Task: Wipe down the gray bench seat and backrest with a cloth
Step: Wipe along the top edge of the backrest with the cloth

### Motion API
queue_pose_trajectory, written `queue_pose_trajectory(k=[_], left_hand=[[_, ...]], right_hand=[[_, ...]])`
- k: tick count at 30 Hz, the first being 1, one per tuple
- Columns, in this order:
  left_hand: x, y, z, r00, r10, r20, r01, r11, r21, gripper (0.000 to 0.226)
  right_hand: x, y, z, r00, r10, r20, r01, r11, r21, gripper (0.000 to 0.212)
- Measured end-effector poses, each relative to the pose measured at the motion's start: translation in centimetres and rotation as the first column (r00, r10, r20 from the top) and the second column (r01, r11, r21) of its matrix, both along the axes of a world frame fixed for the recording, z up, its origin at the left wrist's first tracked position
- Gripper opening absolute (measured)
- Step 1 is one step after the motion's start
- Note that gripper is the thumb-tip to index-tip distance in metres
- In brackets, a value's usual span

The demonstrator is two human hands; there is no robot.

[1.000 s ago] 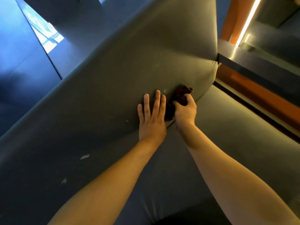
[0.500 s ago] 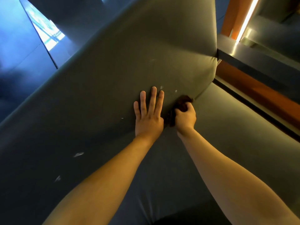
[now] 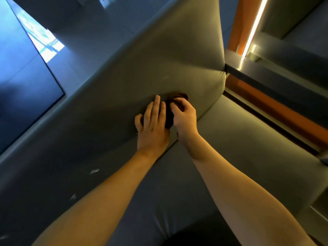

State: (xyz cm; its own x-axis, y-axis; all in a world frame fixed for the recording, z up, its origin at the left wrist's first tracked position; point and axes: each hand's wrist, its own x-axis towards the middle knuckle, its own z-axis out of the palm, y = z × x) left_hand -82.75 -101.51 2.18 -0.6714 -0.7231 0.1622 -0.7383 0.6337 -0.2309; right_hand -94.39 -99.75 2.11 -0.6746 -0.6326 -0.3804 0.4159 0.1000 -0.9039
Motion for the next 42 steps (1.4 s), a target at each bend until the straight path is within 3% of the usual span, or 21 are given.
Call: queue_pose_trajectory(k=[2,6,12,14,19,22,25,27,30,32,35,39,42], left_hand=[[0.3,-0.8,0.7,1.000,0.004,0.015,-0.005,1.000,0.011,0.082],[0.4,-0.8,-0.1,0.998,-0.011,0.056,0.011,1.000,0.005,0.082],[0.8,-0.8,-1.3,0.989,-0.034,0.144,0.017,0.993,0.118,0.089],[0.8,-0.8,-1.2,0.988,-0.029,0.150,0.010,0.992,0.127,0.092],[0.7,-1.0,-1.0,0.992,-0.041,0.118,0.018,0.982,0.186,0.090],[0.9,-1.1,-1.6,0.996,-0.033,0.085,0.019,0.986,0.167,0.092],[1.0,-1.3,-1.8,0.994,-0.047,0.099,0.030,0.987,0.161,0.095],[0.9,-1.2,-1.7,0.994,-0.039,0.105,0.020,0.984,0.176,0.097],[0.9,-1.0,-1.8,0.994,-0.040,0.103,0.024,0.989,0.148,0.098],[0.9,-1.1,-1.8,0.994,-0.051,0.095,0.040,0.993,0.112,0.098],[0.9,-1.2,-1.8,0.994,-0.049,0.100,0.036,0.991,0.132,0.101],[0.7,-1.1,-1.6,0.988,-0.031,0.150,0.003,0.983,0.181,0.099],[0.8,-1.2,-1.9,0.991,-0.034,0.128,0.015,0.990,0.140,0.099]], right_hand=[[0.2,-0.7,1.4,0.989,0.029,-0.148,-0.032,0.999,-0.023,0.013],[0.8,-1.0,-0.2,0.924,0.010,-0.382,0.030,0.995,0.098,0.011],[-1.1,0.8,-4.3,0.995,-0.098,0.005,0.092,0.950,0.297,0.016],[-1.4,1.0,-4.6,0.992,-0.115,0.043,0.098,0.952,0.291,0.015],[-0.3,-0.2,-1.3,0.992,-0.116,-0.049,0.122,0.985,0.123,0.012],[0.2,-0.5,-0.1,0.980,-0.039,-0.197,0.043,0.999,0.017,0.011],[-0.1,-0.8,-0.3,0.953,0.015,-0.303,0.002,0.998,0.057,0.012],[-0.4,-0.7,-1.2,0.964,-0.020,-0.266,0.060,0.988,0.144,0.014],[-1.3,0.0,-2.9,0.992,-0.109,0.066,0.081,0.940,0.332,0.022],[-1.6,0.4,-3.4,0.985,-0.095,0.144,0.035,0.929,0.368,0.018],[-0.7,0.6,-2.5,0.993,-0.094,0.068,0.070,0.954,0.292,0.013],[1.3,0.4,-0.9,0.995,-0.075,-0.070,0.080,0.994,0.074,0.007],[0.8,-0.6,-2.2,0.982,-0.059,-0.178,0.085,0.986,0.142,0.010]])
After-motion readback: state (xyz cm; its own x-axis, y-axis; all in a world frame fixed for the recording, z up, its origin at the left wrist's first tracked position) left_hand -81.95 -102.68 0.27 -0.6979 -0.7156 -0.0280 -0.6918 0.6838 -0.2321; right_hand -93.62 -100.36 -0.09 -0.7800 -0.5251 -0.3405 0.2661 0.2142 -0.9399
